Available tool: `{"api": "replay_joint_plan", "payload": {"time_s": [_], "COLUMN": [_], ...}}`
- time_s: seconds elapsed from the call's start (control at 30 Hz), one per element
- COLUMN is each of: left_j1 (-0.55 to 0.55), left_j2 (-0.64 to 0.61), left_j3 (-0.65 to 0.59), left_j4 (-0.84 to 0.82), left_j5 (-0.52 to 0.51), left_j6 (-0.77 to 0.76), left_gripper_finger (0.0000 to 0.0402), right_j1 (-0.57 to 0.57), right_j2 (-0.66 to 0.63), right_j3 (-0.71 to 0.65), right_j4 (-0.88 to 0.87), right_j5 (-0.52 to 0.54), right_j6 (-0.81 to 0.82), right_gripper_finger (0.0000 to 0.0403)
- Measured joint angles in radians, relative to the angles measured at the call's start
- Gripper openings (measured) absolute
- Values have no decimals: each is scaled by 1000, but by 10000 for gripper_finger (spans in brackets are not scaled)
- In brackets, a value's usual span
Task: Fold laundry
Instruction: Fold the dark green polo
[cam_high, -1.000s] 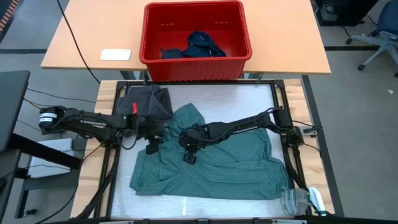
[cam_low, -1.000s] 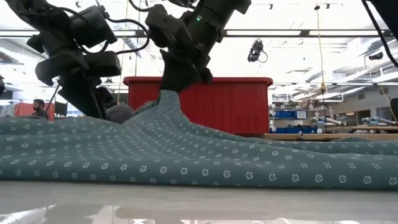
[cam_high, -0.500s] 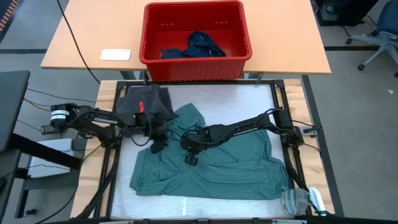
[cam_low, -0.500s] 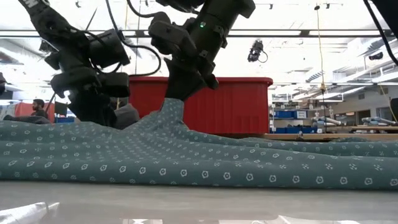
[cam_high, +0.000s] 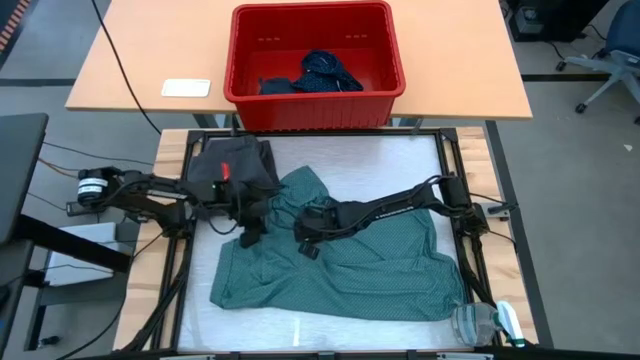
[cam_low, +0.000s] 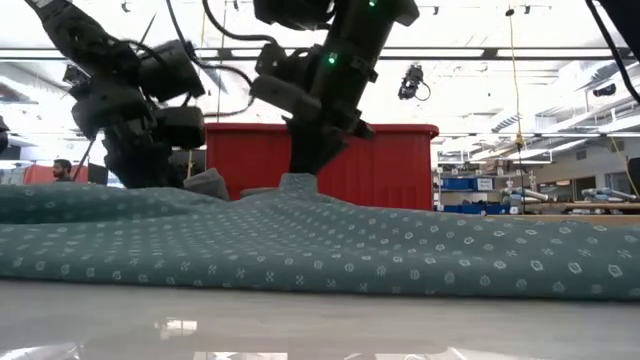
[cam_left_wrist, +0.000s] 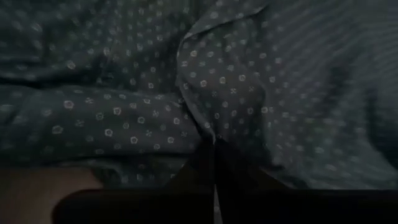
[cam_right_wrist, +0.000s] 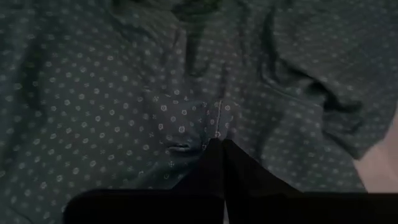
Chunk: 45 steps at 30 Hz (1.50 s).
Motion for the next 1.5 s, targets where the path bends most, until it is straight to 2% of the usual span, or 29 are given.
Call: {"api": "replay_joint_plan", "payload": {"time_s": [0.17, 0.33, 0.5, 0.7, 0.9, 1.17, 1.33, 1.5], "left_j1": [0, 0, 0, 0, 0, 0, 0, 0], "left_j2": [-117, -190, -192, -159, -112, -54, -55, -55], "left_j3": [62, 154, 177, 177, 177, 177, 177, 177], "left_j4": [-133, -216, -231, -248, -253, -237, -236, -232], "left_j5": [-62, -109, -110, -110, -111, -111, -110, -110], "left_j6": [22, 155, 290, 325, 318, 314, 317, 318], "left_gripper_finger": [2, 1, 1, 0, 0, 0, 0, 0], "right_j1": [18, 33, 36, 29, -15, -85, -85, -85], "right_j2": [0, 0, 0, -17, -139, -215, -213, -215], "right_j3": [-60, -126, -166, -195, -311, -635, -663, -617], "right_j4": [72, 128, 133, 116, 280, 774, 838, 831], "right_j5": [-37, -43, -39, -62, -100, -269, -285, -309], "right_j6": [89, 266, 419, 523, 576, 868, 908, 914], "right_gripper_finger": [2, 18, 65, 131, 176, 186, 185, 183]}}
